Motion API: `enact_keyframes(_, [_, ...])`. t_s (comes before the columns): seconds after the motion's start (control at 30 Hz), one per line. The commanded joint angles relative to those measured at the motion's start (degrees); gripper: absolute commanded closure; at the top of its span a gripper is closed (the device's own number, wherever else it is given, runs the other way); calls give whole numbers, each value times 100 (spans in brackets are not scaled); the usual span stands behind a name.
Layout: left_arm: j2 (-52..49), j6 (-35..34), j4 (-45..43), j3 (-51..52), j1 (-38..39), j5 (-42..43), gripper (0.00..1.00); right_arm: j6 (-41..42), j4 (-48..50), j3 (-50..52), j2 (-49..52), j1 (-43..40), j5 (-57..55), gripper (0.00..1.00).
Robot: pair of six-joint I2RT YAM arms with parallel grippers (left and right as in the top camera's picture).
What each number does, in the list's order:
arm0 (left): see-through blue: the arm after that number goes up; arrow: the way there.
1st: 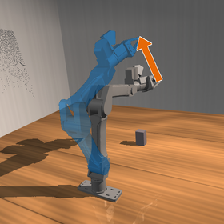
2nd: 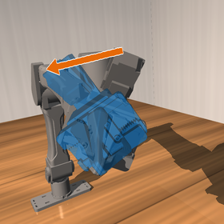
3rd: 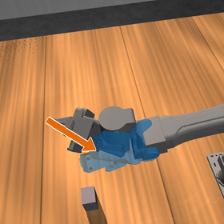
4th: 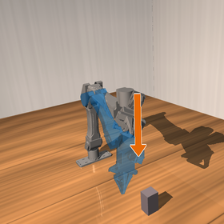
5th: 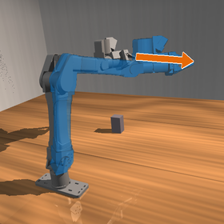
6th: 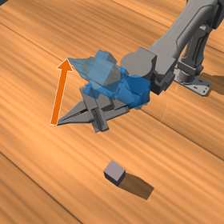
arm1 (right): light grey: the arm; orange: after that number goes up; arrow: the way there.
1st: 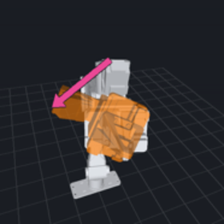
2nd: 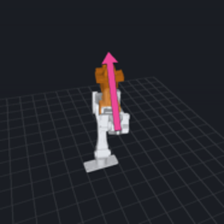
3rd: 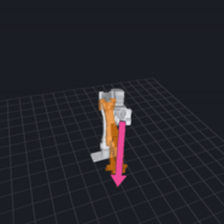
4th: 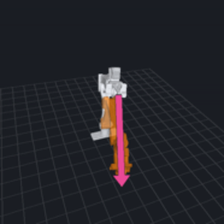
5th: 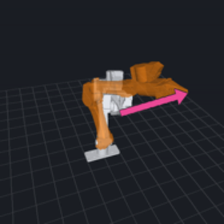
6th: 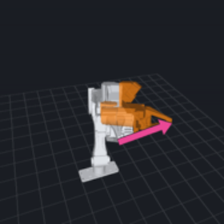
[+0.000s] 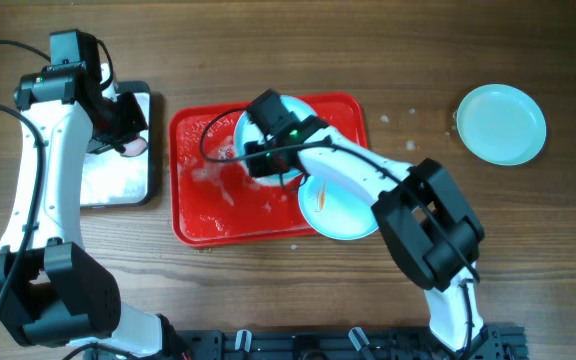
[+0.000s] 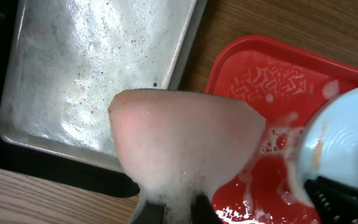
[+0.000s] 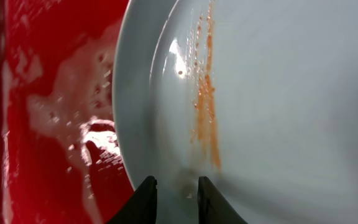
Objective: Clean dirty plates on tray and stack at the side
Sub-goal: 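Grip the rim of the next plate with the right gripper, then tilt the plate up and bring the sponge toward it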
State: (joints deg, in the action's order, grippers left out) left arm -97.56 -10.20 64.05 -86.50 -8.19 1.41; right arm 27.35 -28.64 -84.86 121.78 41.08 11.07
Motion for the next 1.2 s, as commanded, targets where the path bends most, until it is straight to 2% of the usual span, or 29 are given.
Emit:
enact_keyframes(0.0, [-13,-72,-13,-39,0,48,96,-52,-13,39,90,229,538,79])
enact_keyframes(0.1, [-13,-74,-13,-39,0,48,96,-35,-254,-83,17,341,944,82])
enact_keyframes(0.3, [-13,-74,-17,-39,0,48,96,-96,-682,-232,-599,275,831,82])
enact_keyframes(0.33, [-13,-76,-15,-39,0,50,96,-101,-682,-232,-741,205,651,79])
enact_keyframes(0.4, [-13,-79,-15,-39,7,72,96,-103,-678,-232,-1091,-90,-74,67])
enact_keyframes(0.53, [-13,-326,-7,-28,11,245,96,-107,-704,-216,-1134,-730,-896,57])
enact_keyframes(0.6, [-13,-601,-4,39,11,264,96,-98,-708,-181,-994,-1145,-903,57])
enact_keyframes(0.7, [-17,-855,-17,184,63,466,96,-109,-702,-181,-780,-1370,-896,66])
enact_keyframes(0.9, [-17,-1117,-162,503,380,520,96,-120,-750,-181,-203,-1325,-402,66])
enact_keyframes(1.17, [-17,-1132,-269,503,396,562,96,24,-804,-181,48,-1158,-72,67])
